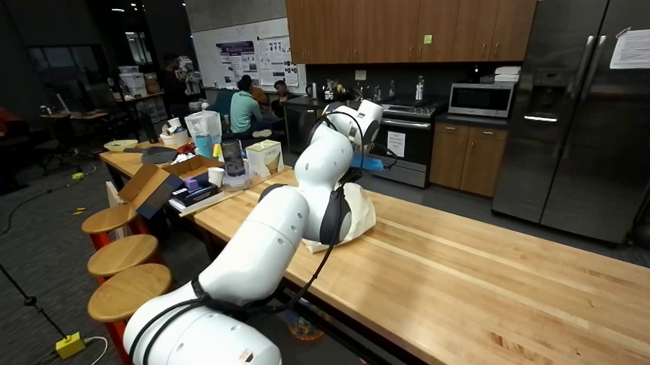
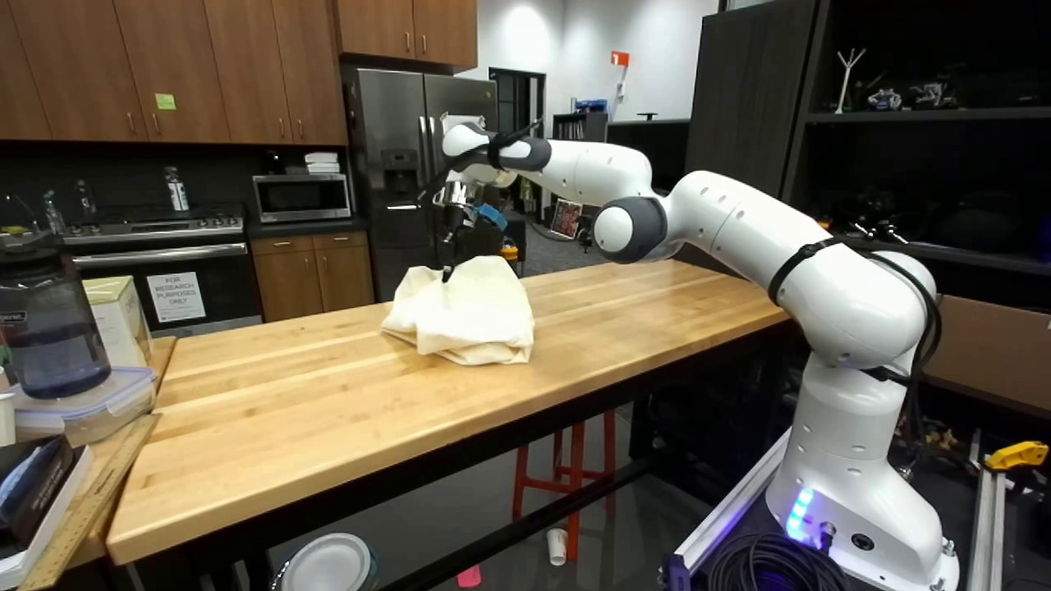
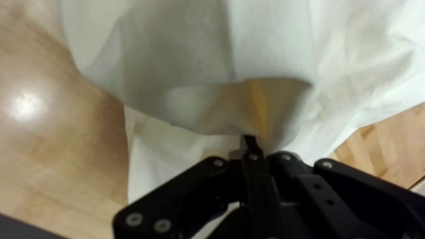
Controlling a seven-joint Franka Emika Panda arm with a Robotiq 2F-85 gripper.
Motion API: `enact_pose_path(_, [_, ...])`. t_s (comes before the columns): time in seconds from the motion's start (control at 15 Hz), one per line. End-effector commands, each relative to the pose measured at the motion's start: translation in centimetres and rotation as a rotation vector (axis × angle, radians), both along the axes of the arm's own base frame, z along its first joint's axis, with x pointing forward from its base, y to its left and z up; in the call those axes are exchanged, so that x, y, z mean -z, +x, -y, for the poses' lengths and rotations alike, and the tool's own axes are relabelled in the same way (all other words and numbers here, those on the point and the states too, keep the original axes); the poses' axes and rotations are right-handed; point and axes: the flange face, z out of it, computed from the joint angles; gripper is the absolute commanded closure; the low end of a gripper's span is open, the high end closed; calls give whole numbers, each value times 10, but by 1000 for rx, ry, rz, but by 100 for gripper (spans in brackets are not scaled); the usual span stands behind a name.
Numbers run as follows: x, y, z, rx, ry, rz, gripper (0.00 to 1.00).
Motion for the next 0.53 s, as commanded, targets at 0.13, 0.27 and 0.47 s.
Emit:
enact_pose_path(0.13, [-47, -3, -43, 22, -267, 147, 99])
enact_pose_path(0.27, [-43, -6, -57, 34, -378, 156, 99])
enact_pose_path(0.47, [-22, -11, -71, 47, -543, 124, 99])
